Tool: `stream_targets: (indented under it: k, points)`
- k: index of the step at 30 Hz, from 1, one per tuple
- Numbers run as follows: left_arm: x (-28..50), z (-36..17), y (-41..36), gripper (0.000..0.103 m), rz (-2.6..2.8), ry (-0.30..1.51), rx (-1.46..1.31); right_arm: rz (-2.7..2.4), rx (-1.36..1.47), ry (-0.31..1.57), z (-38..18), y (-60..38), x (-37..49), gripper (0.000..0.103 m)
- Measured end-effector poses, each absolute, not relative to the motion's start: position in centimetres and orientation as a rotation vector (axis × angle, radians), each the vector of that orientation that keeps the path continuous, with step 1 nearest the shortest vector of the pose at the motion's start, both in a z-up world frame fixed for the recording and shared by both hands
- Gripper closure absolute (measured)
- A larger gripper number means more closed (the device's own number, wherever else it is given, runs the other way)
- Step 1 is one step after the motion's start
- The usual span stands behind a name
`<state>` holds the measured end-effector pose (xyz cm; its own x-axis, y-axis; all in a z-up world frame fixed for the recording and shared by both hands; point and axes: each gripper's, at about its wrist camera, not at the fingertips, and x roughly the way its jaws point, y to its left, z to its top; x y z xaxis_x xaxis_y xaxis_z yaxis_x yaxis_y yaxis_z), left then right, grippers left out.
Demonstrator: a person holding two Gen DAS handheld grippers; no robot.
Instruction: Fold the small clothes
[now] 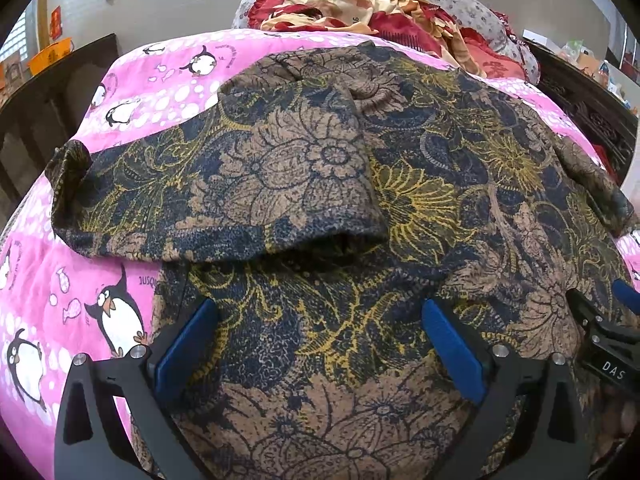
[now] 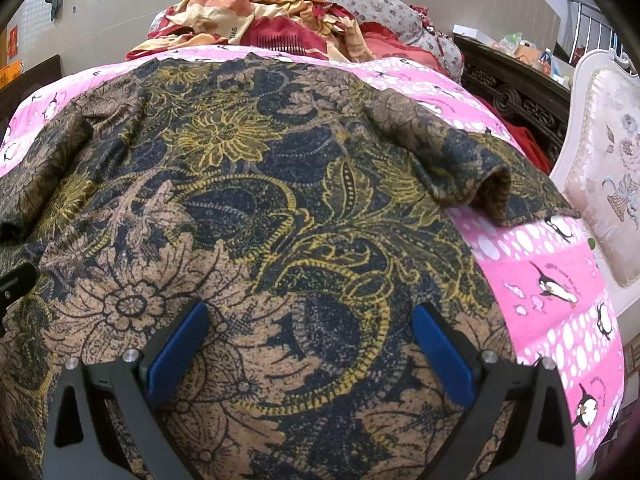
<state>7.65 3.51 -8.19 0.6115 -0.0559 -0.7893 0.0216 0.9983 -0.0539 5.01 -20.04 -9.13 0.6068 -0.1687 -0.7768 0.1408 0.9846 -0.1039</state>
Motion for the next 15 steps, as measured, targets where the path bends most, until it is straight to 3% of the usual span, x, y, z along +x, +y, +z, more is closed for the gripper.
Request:
stream_targets:
  k: [15]
  points:
    - [7.61, -8.08, 3.36, 0.017, -0.051, 0.913, -0.041, -0.178, -0.031, 0.901, -9.12, -20.04, 4.95, 0.0]
